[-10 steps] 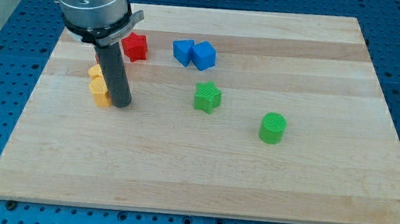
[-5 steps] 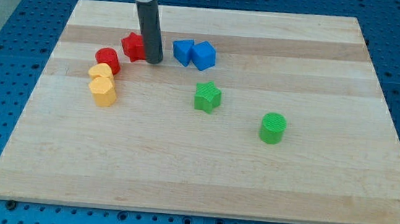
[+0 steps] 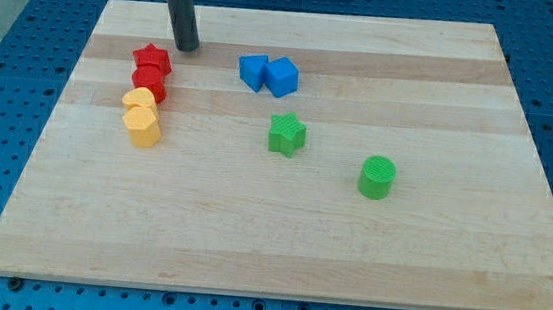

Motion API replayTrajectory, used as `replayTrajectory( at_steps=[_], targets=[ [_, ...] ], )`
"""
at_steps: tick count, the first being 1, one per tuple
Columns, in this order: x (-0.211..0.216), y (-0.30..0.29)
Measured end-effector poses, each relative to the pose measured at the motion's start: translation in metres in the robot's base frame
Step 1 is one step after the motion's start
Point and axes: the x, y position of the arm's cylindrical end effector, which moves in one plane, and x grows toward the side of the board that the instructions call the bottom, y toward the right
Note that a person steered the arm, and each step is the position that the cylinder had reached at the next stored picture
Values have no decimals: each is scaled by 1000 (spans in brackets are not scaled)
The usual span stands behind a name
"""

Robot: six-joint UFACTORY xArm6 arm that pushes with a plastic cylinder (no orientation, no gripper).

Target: Slide red star above red circle

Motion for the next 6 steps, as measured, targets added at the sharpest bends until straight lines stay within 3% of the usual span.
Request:
replayTrajectory(
  at_steps=[2, 6],
  targets=[
    [24, -13],
    [30, -13]
  ],
)
